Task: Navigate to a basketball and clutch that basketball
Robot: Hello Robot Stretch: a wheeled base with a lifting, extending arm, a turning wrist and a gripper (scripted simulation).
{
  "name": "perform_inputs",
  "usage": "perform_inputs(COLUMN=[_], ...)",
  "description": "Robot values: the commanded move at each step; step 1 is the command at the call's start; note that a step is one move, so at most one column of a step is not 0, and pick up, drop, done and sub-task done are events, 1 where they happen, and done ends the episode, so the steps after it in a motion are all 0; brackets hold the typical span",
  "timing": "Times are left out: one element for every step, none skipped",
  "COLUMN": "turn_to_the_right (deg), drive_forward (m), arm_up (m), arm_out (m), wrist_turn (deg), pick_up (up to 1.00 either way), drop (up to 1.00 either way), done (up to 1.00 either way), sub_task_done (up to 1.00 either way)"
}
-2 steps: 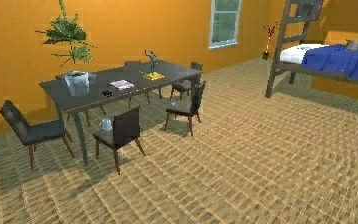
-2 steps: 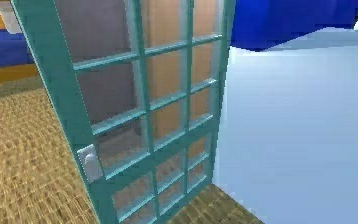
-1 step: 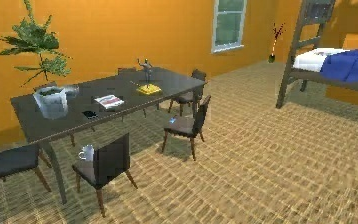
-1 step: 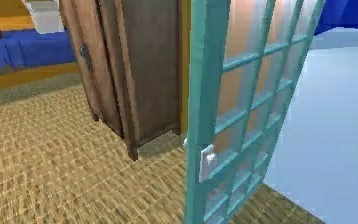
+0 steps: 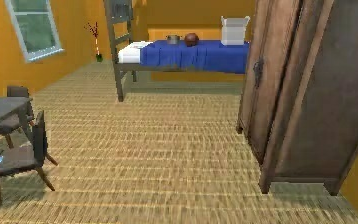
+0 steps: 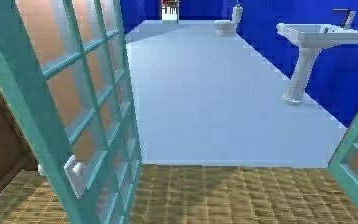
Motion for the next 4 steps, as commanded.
perform_inputs(turn_to_the_right=[0.0, 0.0, 6.0, 0.0], drive_forward=[1.00, 1.00, 0.00, 0.50], arm_up=[0.00, 0.00, 0.00, 0.00], arm_out=[0.00, 0.00, 0.00, 0.00], wrist_turn=[0.0, 0.0, 0.0, 0.0], pick_up=[0.00, 0.00, 0.00, 0.00], drop=[0.00, 0.00, 0.00, 0.00], done=[0.00, 0.00, 0.00, 0.00], sub_task_done=[0.00, 0.00, 0.00, 0.00])
